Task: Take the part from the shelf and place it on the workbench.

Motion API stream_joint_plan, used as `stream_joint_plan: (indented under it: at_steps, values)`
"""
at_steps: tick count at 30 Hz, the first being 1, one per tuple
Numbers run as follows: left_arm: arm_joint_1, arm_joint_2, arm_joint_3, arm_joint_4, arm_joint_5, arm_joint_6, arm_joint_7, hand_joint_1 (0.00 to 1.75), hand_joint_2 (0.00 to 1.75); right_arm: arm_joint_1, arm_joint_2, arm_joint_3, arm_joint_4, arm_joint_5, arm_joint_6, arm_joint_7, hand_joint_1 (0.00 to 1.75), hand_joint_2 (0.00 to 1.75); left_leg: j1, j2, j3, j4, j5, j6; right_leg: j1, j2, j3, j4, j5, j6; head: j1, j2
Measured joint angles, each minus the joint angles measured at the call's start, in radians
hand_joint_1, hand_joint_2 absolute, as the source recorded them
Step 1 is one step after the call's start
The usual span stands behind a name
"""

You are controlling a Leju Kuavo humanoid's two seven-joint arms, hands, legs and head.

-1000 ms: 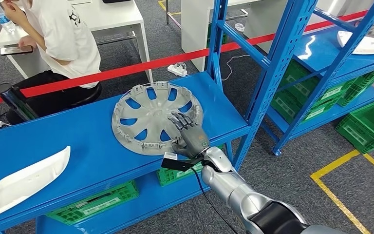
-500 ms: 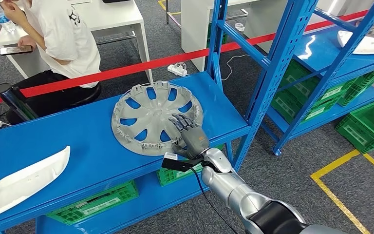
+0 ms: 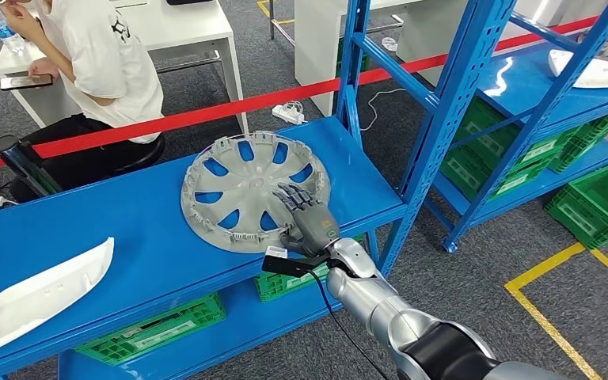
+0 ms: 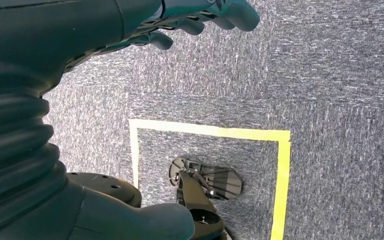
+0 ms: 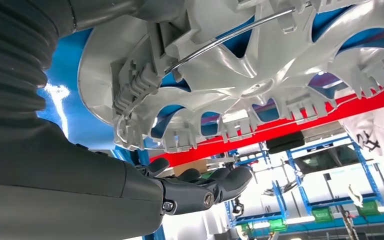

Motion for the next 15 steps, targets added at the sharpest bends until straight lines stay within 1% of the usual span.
stream_joint_plan:
  at_steps: [15]
  values:
    - [0.000,0.000,0.000,0.000,0.003,0.005,-0.003,0.00,1.75,-0.002,0.000,0.000,0.004,0.004,0.003,-0.005,0.24,1.75,0.000,0.000,0.000,0.000,0.000,0.000,0.000,0.000,0.000,0.000,0.000,0.000,0.000,0.000]
